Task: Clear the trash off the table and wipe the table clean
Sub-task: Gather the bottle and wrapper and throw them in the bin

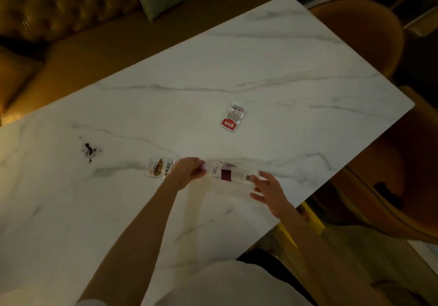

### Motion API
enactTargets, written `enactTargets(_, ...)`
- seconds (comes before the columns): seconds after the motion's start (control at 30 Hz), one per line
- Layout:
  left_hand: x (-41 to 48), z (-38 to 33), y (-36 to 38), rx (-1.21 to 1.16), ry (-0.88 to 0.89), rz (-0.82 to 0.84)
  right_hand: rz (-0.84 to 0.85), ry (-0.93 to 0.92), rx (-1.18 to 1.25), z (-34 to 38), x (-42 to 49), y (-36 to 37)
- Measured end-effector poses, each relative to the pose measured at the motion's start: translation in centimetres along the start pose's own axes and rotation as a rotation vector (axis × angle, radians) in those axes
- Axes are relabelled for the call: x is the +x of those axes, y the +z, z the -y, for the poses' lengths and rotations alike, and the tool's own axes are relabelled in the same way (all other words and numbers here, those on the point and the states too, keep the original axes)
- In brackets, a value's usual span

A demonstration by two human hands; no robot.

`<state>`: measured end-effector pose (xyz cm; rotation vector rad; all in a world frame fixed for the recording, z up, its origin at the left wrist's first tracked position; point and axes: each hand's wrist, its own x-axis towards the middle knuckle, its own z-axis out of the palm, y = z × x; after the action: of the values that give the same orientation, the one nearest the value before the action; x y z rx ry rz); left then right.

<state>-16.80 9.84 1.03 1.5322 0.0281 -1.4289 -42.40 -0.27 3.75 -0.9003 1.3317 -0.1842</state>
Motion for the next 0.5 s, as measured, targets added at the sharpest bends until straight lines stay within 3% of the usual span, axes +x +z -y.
enactTargets(0.17, -2.8, 1.5, 6.8, 0.123, -0.018, 0.120, 0.042, -0.083, -0.015, 0.1, -3.0, -8.6)
enactTargets(0.4, -6.2, 4.3, 23.2, 0.529, 0.071, 0.234, -0.096, -0.126, 0.028, -2.9, -7.8, -23.4)
enactTargets(0.5, -7.2, 6.5, 30.0, 0.572, 0.114, 0.259, -0.184, -0.103, 0.102, -4.6, -9.7, -28.9)
